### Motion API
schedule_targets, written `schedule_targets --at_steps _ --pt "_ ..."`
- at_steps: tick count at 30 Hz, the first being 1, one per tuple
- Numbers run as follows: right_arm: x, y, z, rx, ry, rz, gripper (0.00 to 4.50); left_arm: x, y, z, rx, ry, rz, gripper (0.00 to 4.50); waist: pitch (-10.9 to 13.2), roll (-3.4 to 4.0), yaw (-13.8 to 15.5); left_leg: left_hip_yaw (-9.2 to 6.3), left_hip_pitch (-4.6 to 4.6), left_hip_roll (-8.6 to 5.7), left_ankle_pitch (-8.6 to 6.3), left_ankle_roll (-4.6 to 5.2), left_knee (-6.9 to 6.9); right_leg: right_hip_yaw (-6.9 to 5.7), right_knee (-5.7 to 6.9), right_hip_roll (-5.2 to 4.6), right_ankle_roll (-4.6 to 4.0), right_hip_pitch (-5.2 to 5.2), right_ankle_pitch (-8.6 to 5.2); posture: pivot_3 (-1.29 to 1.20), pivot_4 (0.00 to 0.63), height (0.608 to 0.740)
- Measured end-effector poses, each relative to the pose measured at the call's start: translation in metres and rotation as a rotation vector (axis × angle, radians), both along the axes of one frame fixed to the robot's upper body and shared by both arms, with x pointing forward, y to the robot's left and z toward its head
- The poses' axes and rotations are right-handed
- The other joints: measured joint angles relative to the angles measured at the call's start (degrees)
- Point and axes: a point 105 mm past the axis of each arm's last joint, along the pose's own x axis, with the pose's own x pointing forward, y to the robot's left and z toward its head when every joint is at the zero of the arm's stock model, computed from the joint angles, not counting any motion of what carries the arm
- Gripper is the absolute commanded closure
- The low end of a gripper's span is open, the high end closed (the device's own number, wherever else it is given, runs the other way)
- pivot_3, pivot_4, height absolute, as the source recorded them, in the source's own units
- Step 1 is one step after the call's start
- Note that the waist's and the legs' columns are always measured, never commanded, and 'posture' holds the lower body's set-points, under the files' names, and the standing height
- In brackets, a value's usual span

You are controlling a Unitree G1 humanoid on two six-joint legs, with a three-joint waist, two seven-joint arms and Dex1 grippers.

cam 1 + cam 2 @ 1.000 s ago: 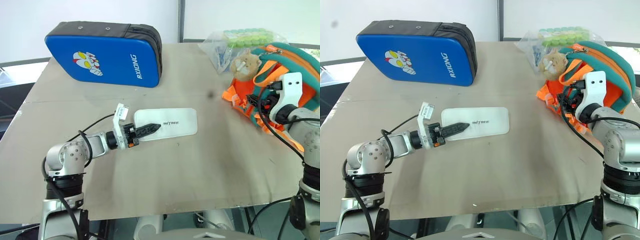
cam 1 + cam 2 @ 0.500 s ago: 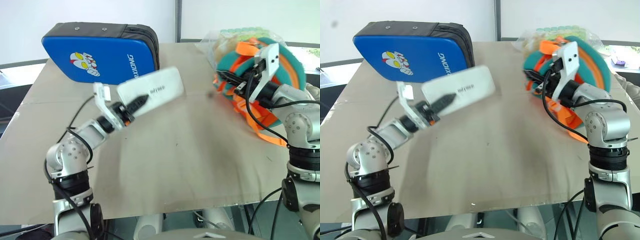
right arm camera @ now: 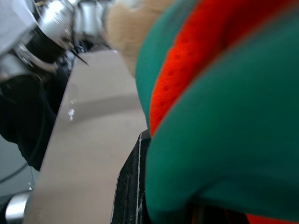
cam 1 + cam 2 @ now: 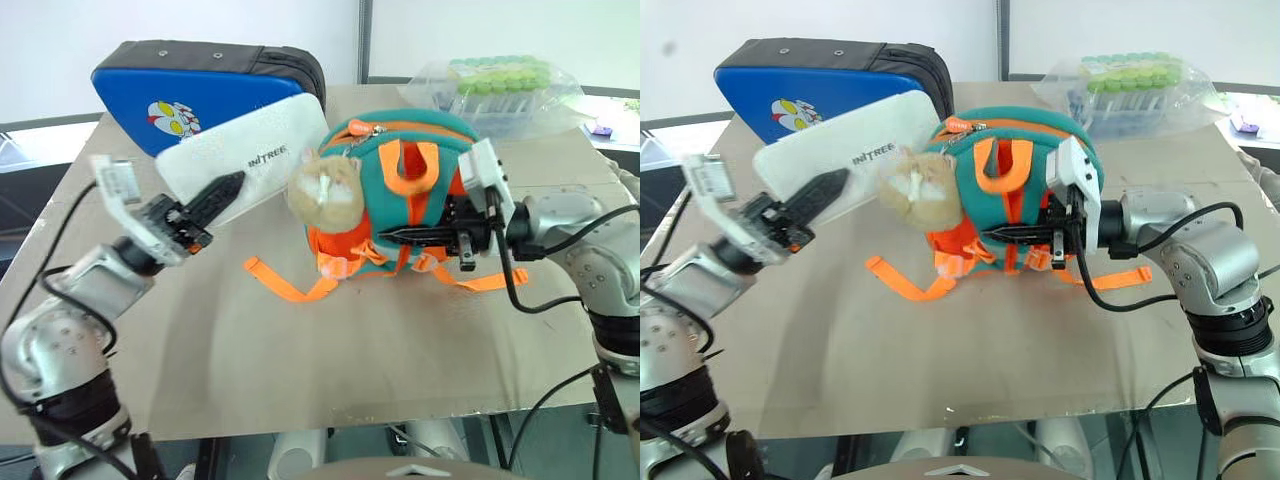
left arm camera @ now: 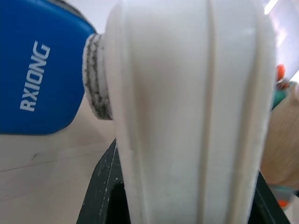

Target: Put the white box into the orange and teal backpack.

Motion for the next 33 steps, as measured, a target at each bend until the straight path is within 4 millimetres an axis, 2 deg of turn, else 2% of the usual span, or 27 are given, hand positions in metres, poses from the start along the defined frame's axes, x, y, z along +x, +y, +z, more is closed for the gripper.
schedule_targets --at_steps 5,8,11,13,20,24,26,30,33 --pt "0.000 -0.004 -0.003 -0.010 0.002 0.006 4.44 -0.033 0.018 0.016 0.082 0.041 -0.077 3.45 0.04 -0.02 -0.30 0.04 0.06 0.03 0.00 0.00 0.01 0.03 0.08 0.13 -0.04 -0.02 -0.02 0.00 0.150 0.740" --pt "0.004 -0.010 -0.005 -0.019 0.028 0.004 4.44 -0.052 0.019 0.029 0.156 0.040 -0.176 3.45 0.13 0.15 0.16 0.17 0.09 0.00 0.00 0.00 0.01 0.01 0.04 0.04 -0.23 0.04 -0.16 0.00 0.150 0.740" --pt "0.006 -0.014 -0.007 -0.026 0.040 0.006 4.44 -0.054 0.019 0.029 0.154 0.032 -0.229 3.45 0.14 0.15 0.35 0.17 0.07 -0.02 0.00 0.00 0.03 0.00 0.03 0.02 -0.23 0.06 -0.16 0.00 0.150 0.740" --pt "0.007 -0.017 -0.008 -0.035 0.048 0.003 4.44 -0.052 0.013 0.024 0.213 0.018 -0.273 3.45 0.14 0.14 0.22 0.21 0.07 -0.06 0.00 0.00 0.03 0.01 0.01 0.04 -0.24 0.07 -0.15 0.00 0.150 0.740" --pt "0.002 -0.023 0.000 -0.027 0.030 0.026 4.44 -0.028 -0.017 0.023 0.564 -0.214 -0.331 3.45 0.14 0.15 0.53 0.22 0.06 -0.09 0.00 0.00 0.01 0.00 -0.04 0.05 -0.24 0.11 -0.14 0.00 0.150 0.740" --pt "-0.004 -0.022 0.008 0.036 0.026 0.062 4.44 -0.010 -0.043 0.037 0.704 -0.376 -0.364 3.45 0.14 0.13 1.16 0.19 0.04 -0.13 0.00 0.01 0.09 -0.03 -0.08 0.06 -0.03 0.18 -0.02 0.00 0.150 0.740" --pt "-0.009 -0.020 0.015 0.087 0.016 0.096 4.44 0.003 -0.064 0.040 0.801 -0.474 -0.397 3.45 0.15 0.14 1.51 0.18 0.03 -0.14 0.00 0.01 0.10 -0.04 -0.12 0.09 0.01 0.21 0.01 0.00 0.150 0.740" --pt "-0.017 -0.018 0.021 0.109 -0.013 0.129 4.44 0.023 -0.088 0.037 0.878 -0.510 -0.463 3.45 0.17 0.16 1.22 0.19 -0.01 -0.10 0.00 0.01 0.09 -0.04 -0.07 0.12 0.02 0.16 0.00 0.00 0.150 0.740" --pt "-0.021 -0.017 0.023 0.114 -0.024 0.151 4.44 0.034 -0.092 0.040 0.910 -0.494 -0.499 3.45 0.18 0.15 0.31 0.16 -0.08 -0.09 0.00 0.02 0.02 -0.09 -0.06 0.14 0.02 0.06 -0.01 0.00 0.150 0.740"
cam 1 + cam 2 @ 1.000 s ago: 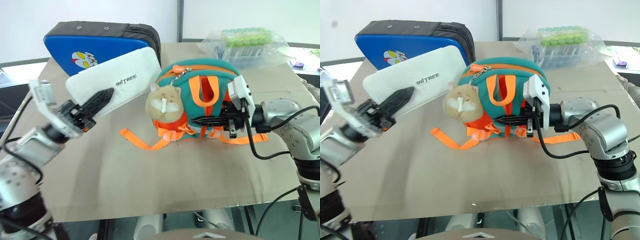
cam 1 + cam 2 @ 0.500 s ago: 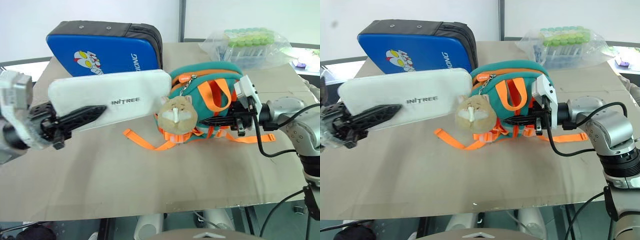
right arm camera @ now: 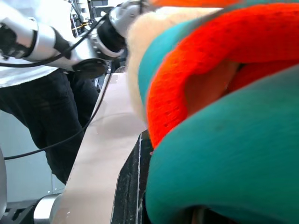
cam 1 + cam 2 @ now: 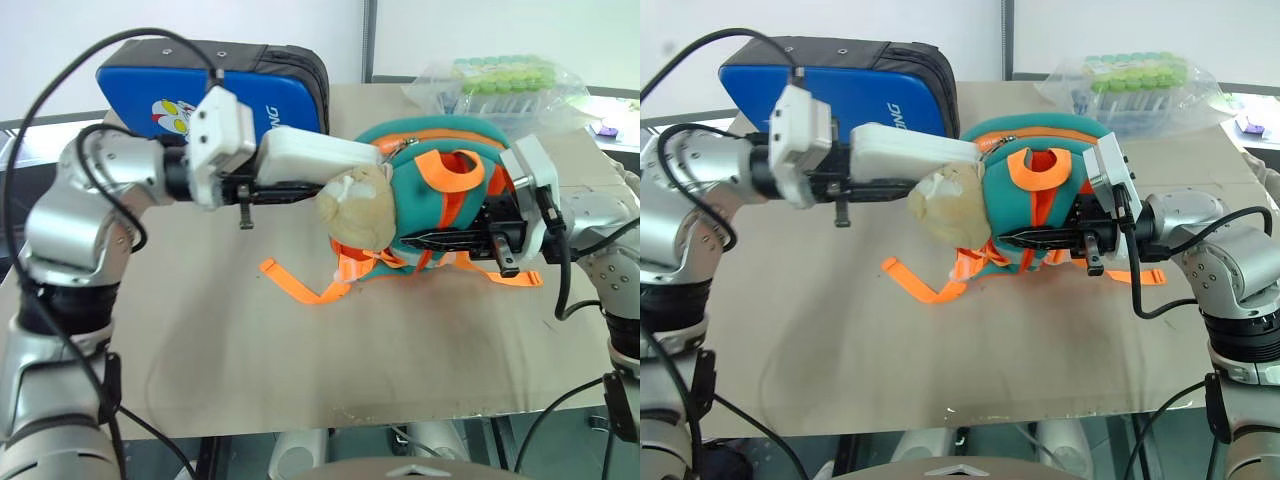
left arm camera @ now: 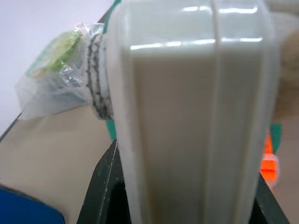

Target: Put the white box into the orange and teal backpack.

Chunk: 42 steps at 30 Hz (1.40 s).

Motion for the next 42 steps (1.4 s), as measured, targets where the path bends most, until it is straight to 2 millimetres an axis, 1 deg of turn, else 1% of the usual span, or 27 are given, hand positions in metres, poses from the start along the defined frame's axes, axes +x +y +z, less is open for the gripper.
schedule_targets --at_steps 4,5,7,8,9,10,11,13,14,15,16,18,20,21,22,24,25,26,27,30,33,35,37,40,41,42 --pt "-0.002 -0.001 0.002 0.009 -0.009 0.003 4.44 0.012 -0.007 -0.002 0.072 0.006 -0.030 3.45 0.00 0.01 -0.24 0.02 0.00 -0.01 0.00 0.00 0.00 0.01 0.02 0.00 0.01 0.00 0.00 0.00 0.150 0.740" --pt "-0.001 0.000 0.002 0.017 -0.012 -0.007 4.44 0.018 -0.021 -0.012 0.087 0.042 -0.048 3.45 0.00 0.01 -0.24 0.01 0.01 -0.02 0.00 0.00 0.04 0.01 0.04 -0.02 0.02 0.03 -0.01 0.00 0.150 0.740" --pt "-0.001 0.003 0.003 0.034 -0.017 -0.010 4.44 0.022 -0.046 -0.030 0.081 0.094 -0.073 3.45 0.00 0.01 0.14 -0.04 -0.02 -0.04 0.00 0.01 0.12 -0.02 0.07 -0.03 0.03 0.07 -0.01 0.00 0.150 0.740" --pt "-0.001 0.006 0.004 0.048 -0.022 -0.014 4.44 0.026 -0.065 -0.045 0.073 0.133 -0.076 3.45 0.01 0.00 0.35 -0.06 -0.02 -0.05 0.00 0.01 0.19 -0.04 0.08 -0.04 0.04 0.10 0.00 0.00 0.150 0.740" --pt "-0.002 0.009 0.005 0.058 -0.024 -0.016 4.50 0.028 -0.078 -0.060 0.092 0.159 -0.075 2.66 0.04 -0.05 0.12 -0.05 -0.04 -0.05 0.00 0.01 0.21 0.00 0.09 -0.03 0.04 0.09 0.00 0.00 0.150 0.740" --pt "-0.002 0.009 0.005 0.059 -0.025 -0.016 4.50 0.028 -0.079 -0.062 0.097 0.162 -0.073 2.46 0.04 -0.04 -0.05 -0.03 -0.03 -0.05 0.00 0.01 0.21 0.01 0.11 -0.03 0.04 0.08 0.00 0.00 0.150 0.740" --pt "0.000 0.009 0.005 0.065 -0.025 -0.040 4.50 0.033 -0.078 -0.066 0.100 0.146 -0.040 2.19 0.04 -0.04 -0.47 0.00 0.04 -0.03 0.00 0.00 0.18 0.09 0.15 -0.03 0.04 0.06 0.00 0.00 0.150 0.740" --pt "0.004 0.010 0.004 0.074 -0.021 -0.075 4.50 0.038 -0.074 -0.064 0.080 0.120 0.003 1.33 0.03 -0.03 -0.73 -0.04 0.16 0.00 0.00 0.01 0.08 0.09 0.22 0.01 0.02 0.05 -0.01 0.00 0.150 0.740" --pt "0.007 0.010 0.004 0.075 -0.028 -0.104 4.50 0.040 -0.071 -0.062 0.034 0.133 0.033 0.93 0.03 -0.01 -0.73 -0.06 0.17 0.02 0.00 0.01 0.07 0.07 0.24 0.03 0.01 0.05 -0.01 0.00 0.150 0.740" --pt "0.012 0.010 0.004 0.075 -0.040 -0.150 4.50 0.044 -0.062 -0.056 -0.058 0.174 0.081 0.35 0.04 -0.01 -0.76 -0.11 0.11 0.07 0.00 0.01 0.09 0.03 0.28 0.08 0.01 -0.03 -0.01 0.00 0.150 0.740" --pt "0.014 0.009 0.003 0.074 -0.045 -0.174 4.50 0.046 -0.055 -0.052 -0.103 0.202 0.109 0.03 0.04 -0.01 -0.76 -0.12 0.10 0.08 0.00 0.00 0.09 0.03 0.29 0.10 0.01 -0.04 0.00 0.00 0.150 0.740" --pt "0.019 0.008 0.003 0.076 -0.055 -0.216 4.50 0.042 -0.033 -0.044 -0.189 0.289 0.140 0.03 0.04 -0.01 -1.14 -0.12 0.09 0.09 0.00 0.00 0.09 0.04 0.31 0.11 0.01 -0.06 0.00 0.00 0.150 0.740" --pt "0.021 0.010 0.002 0.080 -0.061 -0.233 4.50 0.025 -0.002 -0.033 -0.293 0.442 0.142 0.03 0.05 -0.01 -2.11 -0.18 0.10 0.17 0.00 0.00 0.08 0.13 0.30 0.11 0.01 -0.10 0.00 0.00 0.150 0.740" --pt "0.023 0.008 0.000 0.076 -0.060 -0.249 4.50 0.017 0.015 -0.025 -0.351 0.503 0.156 0.03 0.06 0.00 -2.18 -0.22 0.12 0.17 0.00 0.00 0.05 0.18 0.28 0.09 0.02 -0.11 -0.01 0.00 0.150 0.740" --pt "0.026 0.007 -0.001 0.073 -0.056 -0.262 4.50 0.011 0.027 -0.014 -0.411 0.540 0.159 0.03 0.06 0.00 -2.01 -0.27 0.09 0.16 0.00 0.00 0.06 0.12 0.24 0.08 0.02 -0.11 -0.01 0.00 0.150 0.740" --pt "0.027 0.009 -0.001 0.070 -0.059 -0.262 4.50 -0.007 0.045 -0.004 -0.491 0.653 0.142 0.03 0.06 0.00 -1.81 -0.29 0.09 0.14 0.00 0.00 0.07 0.10 0.24 -0.01 0.06 -0.08 -0.03 0.00 0.150 0.740" --pt "0.028 0.009 -0.002 0.068 -0.057 -0.263 4.50 -0.018 0.052 -0.003 -0.521 0.722 0.127 0.03 0.06 0.00 -1.69 -0.30 0.09 0.13 0.00 0.00 0.08 0.09 0.23 -0.05 0.08 -0.05 -0.04 0.00 0.150 0.740" --pt "0.029 0.009 -0.002 0.067 -0.055 -0.263 4.50 -0.028 0.053 -0.005 -0.529 0.768 0.107 0.03 0.06 0.00 -1.55 -0.32 0.09 0.11 0.00 0.00 0.11 0.08 0.24 -0.12 0.09 0.00 -0.05 0.00 0.150 0.740" --pt "0.030 0.009 -0.003 0.065 -0.051 -0.267 4.50 -0.034 0.048 -0.010 -0.530 0.812 0.075 0.03 0.06 -0.01 -1.15 -0.36 0.11 0.07 0.00 0.00 0.17 0.02 0.24 -0.18 0.10 0.08 -0.05 0.00 0.150 0.740" --pt "0.032 0.012 -0.005 0.052 -0.045 -0.252 4.50 -0.039 0.025 -0.016 -0.556 0.869 0.010 0.03 0.06 -0.03 -0.02 -0.52 0.12 0.03 0.01 0.00 0.31 -0.07 0.21 -0.19 0.10 0.21 -0.04 0.00 0.150 0.740" --pt "0.031 0.013 -0.007 0.039 -0.048 -0.246 4.50 -0.030 0.002 -0.024 -0.588 0.880 0.038 0.03 0.05 -0.04 0.07 -0.58 0.18 0.00 0.02 -0.01 0.37 -0.08 0.28 -0.16 0.08 0.25 -0.02 0.00 0.150 0.740" --pt "0.032 0.013 -0.007 0.034 -0.051 -0.252 4.50 -0.024 -0.018 -0.023 -0.633 0.899 0.020 0.03 0.05 -0.05 0.04 -0.60 0.18 0.00 0.02 -0.02 0.41 -0.09 0.31 -0.14 0.07 0.25 -0.01 0.00 0.150 0.740" --pt "0.033 0.013 -0.008 0.030 -0.054 -0.258 4.50 -0.023 -0.028 -0.019 -0.650 0.904 0.002 0.03 0.05 -0.05 -0.22 -0.58 0.18 -0.02 0.02 -0.02 0.41 -0.05 0.32 -0.12 0.06 0.23 -0.01 0.00 0.150 0.740" --pt "0.033 0.012 -0.010 0.024 -0.056 -0.281 4.50 -0.019 -0.035 -0.019 -0.637 0.901 0.044 0.83 0.04 -0.04 -0.52 -0.51 0.23 -0.04 0.02 -0.03 0.38 0.04 0.33 -0.07 0.05 0.21 -0.01 0.00 0.150 0.740" --pt "0.034 0.011 -0.010 0.024 -0.053 -0.286 4.50 -0.019 -0.037 -0.020 -0.629 0.906 0.049 1.33 0.04 -0.04 -0.46 -0.52 0.21 -0.04 0.02 -0.04 0.35 0.02 0.33 -0.07 0.05 0.20 -0.01 0.00 0.150 0.740" --pt "0.034 0.011 -0.011 0.023 -0.049 -0.295 4.50 -0.019 -0.037 -0.021 -0.625 0.909 0.049 1.69 0.04 -0.04 -0.39 -0.52 0.20 -0.05 0.03 -0.04 0.33 0.01 0.32 -0.08 0.05 0.19 -0.01 0.00 0.150 0.740"
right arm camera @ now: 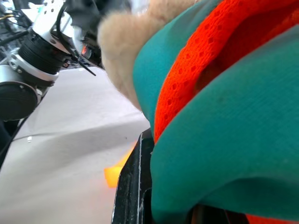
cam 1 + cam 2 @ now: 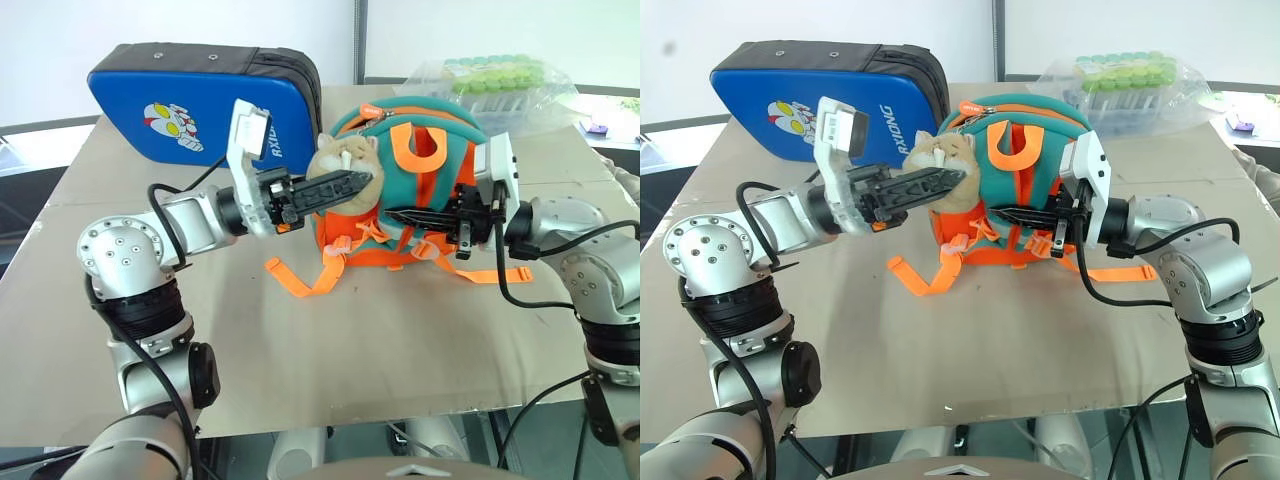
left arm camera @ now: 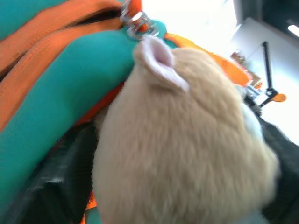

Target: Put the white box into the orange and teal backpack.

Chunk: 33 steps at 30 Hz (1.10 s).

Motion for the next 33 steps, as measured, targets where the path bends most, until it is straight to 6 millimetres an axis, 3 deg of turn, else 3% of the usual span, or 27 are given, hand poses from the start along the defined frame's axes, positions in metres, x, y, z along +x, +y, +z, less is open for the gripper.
schedule_targets --at_steps 1,2,5,9,11,15,19,21,25,30,33 --pt "0.000 0.000 0.000 0.001 0.003 -0.010 4.50 0.000 0.000 0.000 0.004 0.000 -0.001 2.11 0.00 0.00 0.08 0.02 0.00 -0.01 0.00 0.00 -0.01 0.01 -0.02 -0.02 0.00 0.00 0.00 0.00 0.150 0.740" --pt "0.000 0.000 0.000 0.005 0.003 -0.023 4.50 -0.001 0.001 0.001 0.002 -0.002 0.000 2.22 0.00 0.00 0.11 0.02 -0.01 -0.02 0.00 0.00 -0.01 0.01 -0.03 -0.03 0.00 0.00 0.00 0.00 0.150 0.740" --pt "0.003 -0.002 0.006 0.073 0.021 -0.067 4.50 0.000 0.009 0.010 -0.032 -0.018 0.006 2.26 0.00 0.00 0.13 0.01 -0.02 -0.02 0.00 0.00 -0.01 0.01 -0.05 -0.04 0.00 0.00 0.00 0.00 0.150 0.740" --pt "0.013 -0.018 0.024 0.275 0.098 -0.188 4.50 0.004 0.045 0.029 -0.073 -0.032 0.078 2.26 0.01 0.01 -0.06 0.04 0.00 -0.02 -0.01 0.01 -0.05 0.03 -0.03 0.02 -0.01 -0.03 -0.01 0.00 0.150 0.740" --pt "0.024 -0.033 0.031 0.380 0.126 -0.298 4.50 0.007 0.069 0.027 -0.065 -0.013 0.151 2.26 0.01 0.01 -0.20 0.13 0.05 -0.02 -0.01 0.02 -0.15 0.10 -0.03 0.03 -0.01 -0.05 -0.01 0.00 0.150 0.740" --pt "0.040 -0.047 0.032 0.485 0.184 -0.431 4.50 0.007 0.091 -0.009 -0.024 0.090 0.228 2.26 0.01 0.04 -0.13 0.43 0.06 0.00 -0.01 0.02 -0.28 0.19 -0.07 0.00 -0.01 -0.12 -0.01 0.00 0.150 0.740" --pt "0.057 -0.062 0.036 0.598 0.244 -0.569 4.50 -0.001 0.119 -0.089 0.081 0.298 0.401 2.33 -0.02 0.08 -0.22 0.43 -0.03 0.11 -0.01 0.01 -0.37 0.37 -0.08 -0.04 -0.01 -0.34 -0.01 0.00 0.150 0.740" --pt "0.060 -0.064 0.037 0.624 0.265 -0.599 4.50 -0.010 0.116 -0.124 0.148 0.354 0.440 2.94 -0.02 0.08 0.30 0.42 -0.09 0.10 -0.01 0.02 -0.36 0.31 -0.09 -0.13 -0.02 -0.33 -0.01 0.00 0.150 0.740" --pt "0.064 -0.065 0.040 0.648 0.289 -0.640 4.50 0.006 0.098 -0.146 0.127 0.302 0.561 3.15 -0.04 0.04 1.62 0.48 -0.08 0.04 0.00 0.04 -0.25 0.18 -0.12 -0.19 -0.07 -0.18 0.02 0.00 0.150 0.740" --pt "0.045 -0.061 0.049 0.487 0.150 -0.615 4.50 0.029 0.086 -0.120 0.040 0.121 0.639 3.20 -0.03 0.07 1.54 0.56 -0.06 -0.01 0.01 0.06 -0.19 0.15 -0.12 -0.06 -0.10 -0.12 0.05 0.00 0.150 0.740" --pt "0.032 -0.048 0.031 0.279 0.092 -0.568 4.50 0.031 0.086 -0.107 0.123 -0.028 0.622 3.23 -0.03 0.08 0.72 0.59 -0.04 0.02 0.01 0.06 -0.30 0.15 -0.13 0.02 -0.10 -0.14 0.04 0.00 0.150 0.740"
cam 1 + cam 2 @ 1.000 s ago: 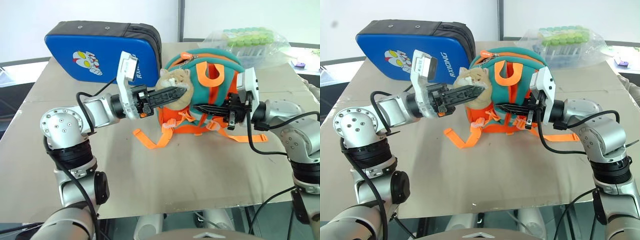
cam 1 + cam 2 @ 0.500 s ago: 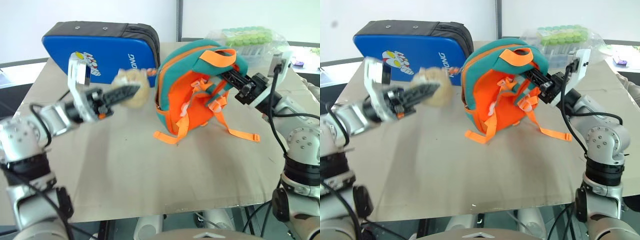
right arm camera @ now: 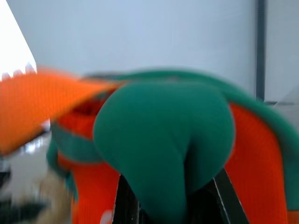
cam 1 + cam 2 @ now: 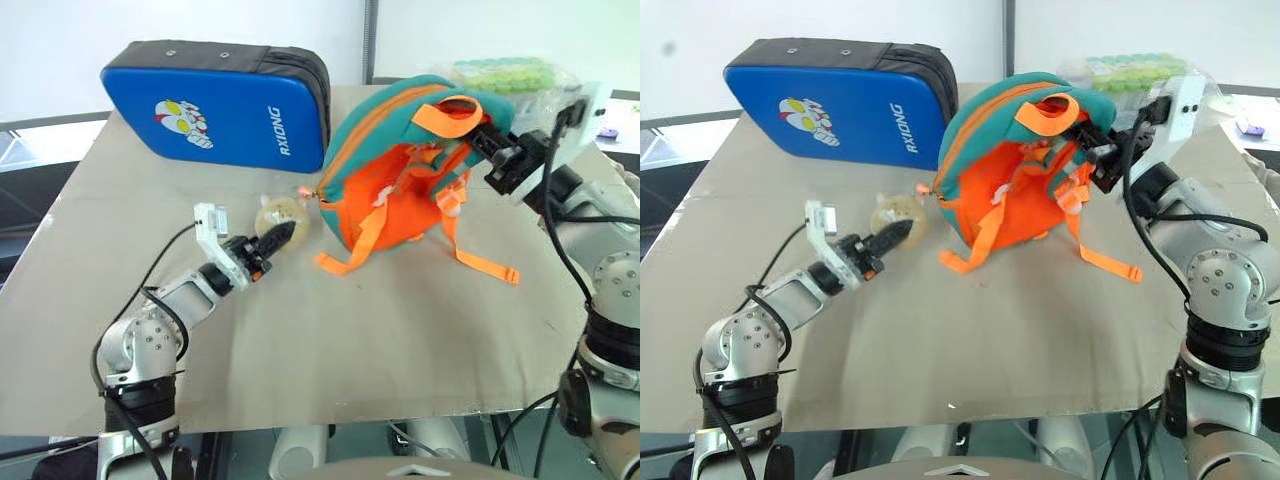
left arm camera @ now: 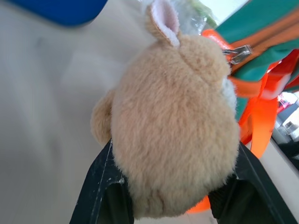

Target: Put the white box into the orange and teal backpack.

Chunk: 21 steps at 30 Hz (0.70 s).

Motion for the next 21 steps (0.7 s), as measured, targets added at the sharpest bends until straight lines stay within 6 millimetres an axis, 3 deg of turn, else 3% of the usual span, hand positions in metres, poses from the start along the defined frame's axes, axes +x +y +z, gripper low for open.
schedule_targets --at_steps 4,5,7,11,13,15,17,21 --pt "-0.005 0.002 -0.041 -0.177 0.029 0.036 2.91 -0.004 -0.012 0.004 0.166 -0.129 -0.097 3.23 0.00 0.02 -0.55 0.09 -0.01 0.00 -0.01 0.01 -0.08 0.03 -0.09 -0.03 0.02 0.00 -0.01 0.00 0.150 0.740" --pt "-0.007 0.000 -0.049 -0.211 0.039 0.045 2.41 -0.004 -0.013 0.003 0.177 -0.141 -0.102 2.73 -0.01 0.01 -0.55 0.10 -0.04 0.02 -0.01 0.01 -0.06 0.03 -0.13 -0.04 0.03 0.00 -0.01 0.00 0.150 0.740" --pt "-0.016 -0.011 -0.062 -0.251 0.048 0.085 2.07 -0.005 -0.012 -0.002 0.213 -0.171 -0.111 2.15 -0.01 0.00 -0.56 0.16 -0.03 0.02 -0.02 0.02 -0.01 0.07 -0.16 -0.04 0.05 0.01 0.00 0.00 0.150 0.740" --pt "-0.042 -0.049 -0.082 -0.297 0.149 0.132 0.18 -0.028 0.009 -0.029 0.280 -0.122 -0.125 0.20 -0.01 0.01 -0.44 0.14 0.03 0.12 -0.04 0.05 -0.02 0.06 -0.19 -0.05 0.05 0.08 -0.01 0.00 0.150 0.740" --pt "-0.051 -0.058 -0.082 -0.318 0.158 0.156 0.08 -0.034 0.012 -0.029 0.285 -0.126 -0.136 0.09 -0.01 -0.01 -0.45 0.12 0.05 0.19 -0.04 0.05 0.00 0.02 -0.21 -0.01 0.05 0.10 -0.02 0.00 0.150 0.740" --pt "-0.071 -0.064 -0.089 -0.358 0.163 0.230 0.08 -0.051 0.010 -0.020 0.327 -0.190 -0.185 0.09 -0.03 -0.02 -0.40 0.13 0.18 0.25 -0.05 0.05 0.00 0.02 -0.20 0.00 -0.17 0.21 -0.17 0.00 0.150 0.740" --pt "-0.075 -0.068 -0.092 -0.363 0.168 0.235 0.08 -0.056 0.012 -0.020 0.341 -0.193 -0.187 0.09 -0.03 -0.01 -0.38 0.21 0.23 0.25 -0.05 0.05 0.00 0.08 -0.19 0.00 -0.13 0.21 -0.19 0.00 0.150 0.740" --pt "-0.086 -0.093 -0.111 -0.409 0.195 0.156 0.08 -0.089 0.027 -0.041 0.408 -0.102 -0.185 0.09 -0.10 -0.09 -0.58 0.54 0.36 0.30 -0.05 0.06 -0.01 0.34 -0.17 -0.01 0.04 0.21 -0.29 0.00 0.150 0.740"
